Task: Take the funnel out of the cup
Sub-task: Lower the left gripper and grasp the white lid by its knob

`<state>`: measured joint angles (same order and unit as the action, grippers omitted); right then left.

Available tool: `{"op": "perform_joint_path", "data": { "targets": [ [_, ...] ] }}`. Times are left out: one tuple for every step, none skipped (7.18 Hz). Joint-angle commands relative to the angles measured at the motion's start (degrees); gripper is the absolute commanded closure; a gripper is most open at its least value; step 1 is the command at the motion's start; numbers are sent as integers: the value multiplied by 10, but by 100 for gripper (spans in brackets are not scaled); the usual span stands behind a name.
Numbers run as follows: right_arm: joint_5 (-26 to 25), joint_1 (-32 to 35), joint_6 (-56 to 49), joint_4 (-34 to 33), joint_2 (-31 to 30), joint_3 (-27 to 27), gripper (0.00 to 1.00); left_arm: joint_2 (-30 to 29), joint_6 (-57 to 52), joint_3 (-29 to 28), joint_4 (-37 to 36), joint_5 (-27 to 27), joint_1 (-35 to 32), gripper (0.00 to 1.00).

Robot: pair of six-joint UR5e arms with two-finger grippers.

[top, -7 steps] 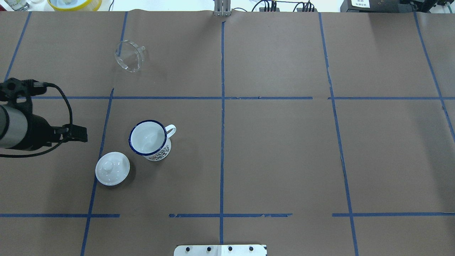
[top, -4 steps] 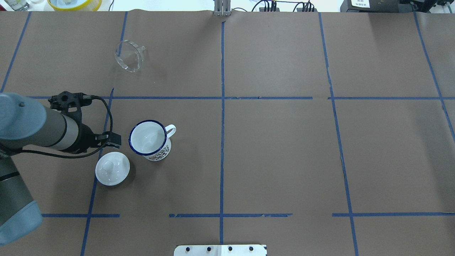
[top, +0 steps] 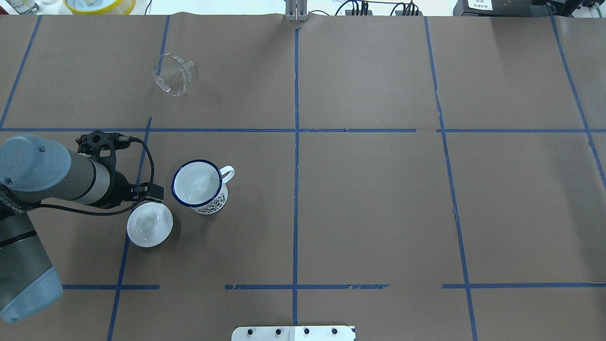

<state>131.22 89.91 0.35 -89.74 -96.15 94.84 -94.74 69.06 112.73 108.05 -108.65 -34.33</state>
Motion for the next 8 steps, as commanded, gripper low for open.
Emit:
{"op": "perform_joint_path", "data": {
  "targets": [
    [0,0,0,0,0,1,0,23,7,-6,35,-1,14,1],
    [0,0,0,0,0,1,0,23,18,-4,35,-1,28,1],
    [0,0,0,0,0,1,0,23,20,-2,34,-1,30,1],
    [0,0,0,0,0,0,0,22,27,-2,32,-2,35,8],
    [0,0,0,0,0,1,0,22,30,-1,31,-1,36,13],
    [0,0,0,0,0,0,0,22,30,-4,30,-1,36,15],
    [0,0,0,0,0,1,0,22,30,-3,30,-1,38,15],
    [0,0,0,0,0,1,0,22,34,-3,29,0,46,15]
  ]
}}
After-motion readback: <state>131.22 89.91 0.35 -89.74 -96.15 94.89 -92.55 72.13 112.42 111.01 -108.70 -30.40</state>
